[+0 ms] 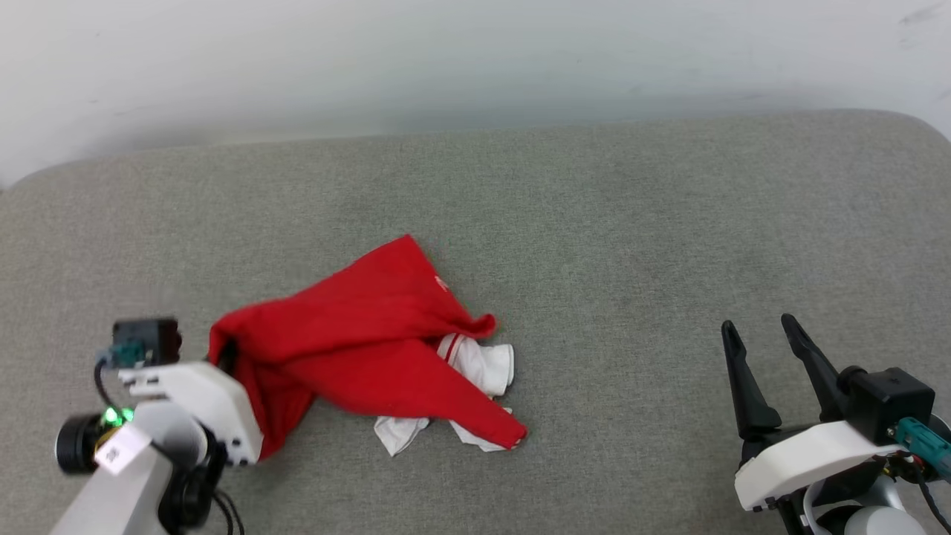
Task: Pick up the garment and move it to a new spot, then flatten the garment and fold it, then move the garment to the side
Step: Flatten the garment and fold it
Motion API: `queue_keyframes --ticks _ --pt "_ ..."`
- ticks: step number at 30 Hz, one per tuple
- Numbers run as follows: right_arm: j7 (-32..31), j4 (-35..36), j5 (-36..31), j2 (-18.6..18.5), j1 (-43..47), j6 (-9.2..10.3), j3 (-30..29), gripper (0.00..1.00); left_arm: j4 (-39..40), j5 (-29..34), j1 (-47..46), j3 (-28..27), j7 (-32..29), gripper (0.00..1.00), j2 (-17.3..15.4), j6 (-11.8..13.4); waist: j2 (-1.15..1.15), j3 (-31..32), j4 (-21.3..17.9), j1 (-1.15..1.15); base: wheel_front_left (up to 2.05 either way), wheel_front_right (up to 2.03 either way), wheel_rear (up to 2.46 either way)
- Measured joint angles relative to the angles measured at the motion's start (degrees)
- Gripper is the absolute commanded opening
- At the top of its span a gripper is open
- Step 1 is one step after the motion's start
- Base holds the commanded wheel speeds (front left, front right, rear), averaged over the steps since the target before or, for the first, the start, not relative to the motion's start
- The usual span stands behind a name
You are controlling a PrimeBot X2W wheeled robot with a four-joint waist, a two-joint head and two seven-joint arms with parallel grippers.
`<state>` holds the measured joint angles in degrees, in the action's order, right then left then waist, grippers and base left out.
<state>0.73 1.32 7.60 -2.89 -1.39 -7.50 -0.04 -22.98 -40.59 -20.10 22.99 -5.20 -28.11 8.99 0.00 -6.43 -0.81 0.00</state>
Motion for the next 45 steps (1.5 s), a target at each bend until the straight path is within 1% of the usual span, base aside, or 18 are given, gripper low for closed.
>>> queue_keyframes --ticks 2,3,4,5,9,13,15,18,23,27,35,42,45 --pt "0.00 -0.01 0.00 0.00 -0.01 -0.01 -0.02 1.00 -0.25 -1.10 2.39 -0.63 0.40 0.00 0.01 0.10 0.00 -0.10 0.21 0.00 0.00 0.00 0.00" --pt "0.00 -0.02 0.00 0.00 -0.02 -0.01 -0.02 1.00 -0.33 -1.20 3.35 -0.66 0.57 0.07 -0.02 0.10 0.00 -0.12 0.30 0.00 0.00 0.00 0.00" --pt "0.00 -0.07 0.00 0.00 -0.02 -0.01 -0.01 1.00 -0.30 -1.51 4.16 -0.83 1.14 0.44 0.07 0.09 0.00 -0.06 0.38 0.00 0.00 0.00 0.00" --pt "0.00 -0.09 0.00 0.00 -0.02 -0.01 -0.02 1.00 0.00 -1.74 4.81 -1.00 2.16 1.00 0.24 0.01 0.00 0.03 0.46 0.00 0.00 0.00 0.00" --pt "-0.24 -0.13 -0.11 0.00 0.00 -0.01 -0.30 1.00 2.25 -0.31 5.65 -1.55 8.66 1.00 1.04 0.23 0.00 0.77 0.86 0.00 0.00 0.00 0.00" --pt "-0.55 -0.09 -0.36 0.00 0.15 -0.01 -0.42 1.00 5.03 2.15 6.69 -1.59 15.33 1.00 2.13 1.47 0.00 2.06 1.08 0.00 0.00 0.00 0.00" --pt "-0.79 -0.04 -0.36 0.00 0.59 -0.01 -0.44 1.00 7.16 3.61 7.37 -1.35 17.37 1.00 2.80 2.53 0.00 2.87 1.13 0.00 0.00 0.00 0.00" --pt "-1.31 0.09 -0.53 0.00 1.36 -0.01 -0.51 1.00 11.04 5.53 8.73 -1.44 19.34 1.00 3.93 3.21 0.00 4.18 1.21 0.00 0.00 0.00 0.00" --pt "-2.29 0.56 -0.91 0.00 2.31 0.00 -0.71 1.00 16.74 9.43 11.91 -1.30 20.05 1.00 4.89 4.39 0.00 6.11 1.23 0.00 0.00 0.00 0.00" --pt "-2.88 0.91 -1.21 0.00 2.93 0.00 -0.85 1.00 19.90 11.21 14.46 -1.08 20.11 1.00 5.10 5.26 0.00 6.85 1.07 0.00 0.00 0.00 0.00" --pt "-3.87 1.29 -2.12 0.00 3.38 -0.01 -1.08 1.00 22.68 11.79 17.61 -0.44 20.08 1.00 5.39 6.67 0.00 7.22 1.37 0.00 0.00 0.00 0.00" --pt "-4.30 0.96 -2.54 0.00 3.06 0.00 -0.68 1.00 22.97 11.95 17.83 0.69 19.06 1.00 5.26 6.58 0.00 6.94 1.91 0.00 0.00 0.00 0.00" --pt "-4.30 0.92 -2.54 0.00 2.85 0.00 -0.63 1.00 22.74 11.58 17.16 2.89 16.01 1.00 5.21 4.41 0.00 6.62 2.04 0.00 0.00 0.00 0.00"
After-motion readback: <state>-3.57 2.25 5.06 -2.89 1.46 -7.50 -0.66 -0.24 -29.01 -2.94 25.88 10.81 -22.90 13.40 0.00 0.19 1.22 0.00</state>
